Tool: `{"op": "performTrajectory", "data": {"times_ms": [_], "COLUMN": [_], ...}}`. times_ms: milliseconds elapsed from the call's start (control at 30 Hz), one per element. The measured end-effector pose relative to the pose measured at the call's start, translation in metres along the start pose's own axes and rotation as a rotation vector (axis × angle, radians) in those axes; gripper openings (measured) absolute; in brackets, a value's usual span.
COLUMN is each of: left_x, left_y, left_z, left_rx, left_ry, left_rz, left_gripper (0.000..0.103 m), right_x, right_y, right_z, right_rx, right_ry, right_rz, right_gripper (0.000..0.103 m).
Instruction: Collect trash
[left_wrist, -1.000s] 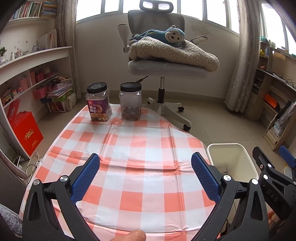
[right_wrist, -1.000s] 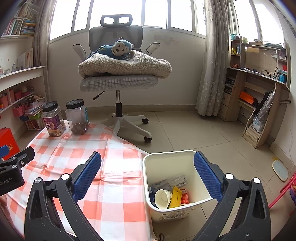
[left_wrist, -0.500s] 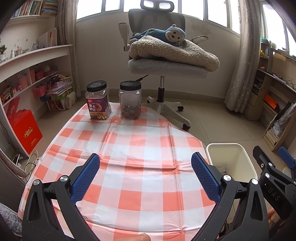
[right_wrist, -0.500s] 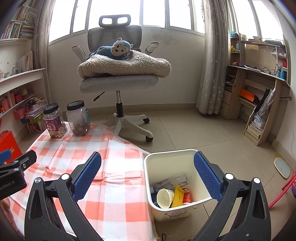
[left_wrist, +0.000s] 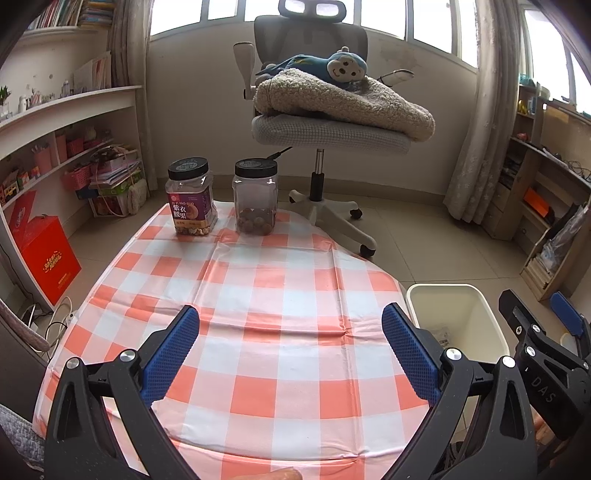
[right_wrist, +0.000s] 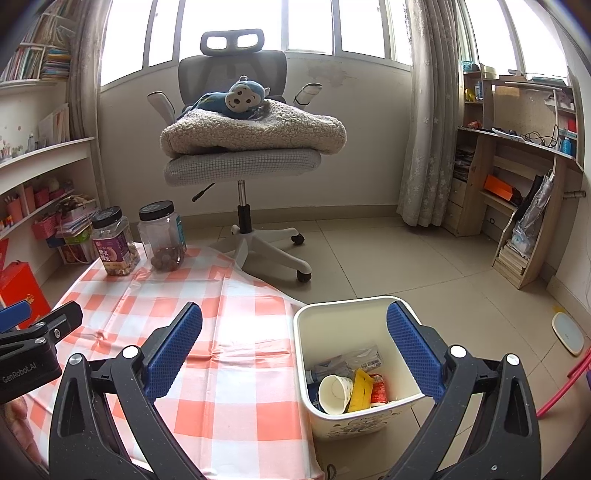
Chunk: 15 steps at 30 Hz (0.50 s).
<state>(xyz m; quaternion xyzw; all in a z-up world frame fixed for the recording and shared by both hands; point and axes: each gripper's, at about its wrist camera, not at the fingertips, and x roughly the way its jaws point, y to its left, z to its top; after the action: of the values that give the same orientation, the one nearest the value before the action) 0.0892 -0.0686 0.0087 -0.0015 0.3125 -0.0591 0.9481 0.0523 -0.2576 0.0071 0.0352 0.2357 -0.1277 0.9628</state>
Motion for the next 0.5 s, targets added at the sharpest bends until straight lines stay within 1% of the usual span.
{"op": "performTrajectory", "data": {"times_ms": [500], "left_x": [0.0004], "left_y": [-0.0011], "left_z": [-0.0003], "left_rx": [-0.002], "left_ry": [-0.002], "left_rz": [0.003], "left_gripper": [0.096], "right_x": [-0.0002], "right_y": [-0.0003], "right_z": [-0.0002], "right_rx": [0.005], "right_ry": [0.004], "right_rz": [0.006], "right_gripper": [0.096]}}
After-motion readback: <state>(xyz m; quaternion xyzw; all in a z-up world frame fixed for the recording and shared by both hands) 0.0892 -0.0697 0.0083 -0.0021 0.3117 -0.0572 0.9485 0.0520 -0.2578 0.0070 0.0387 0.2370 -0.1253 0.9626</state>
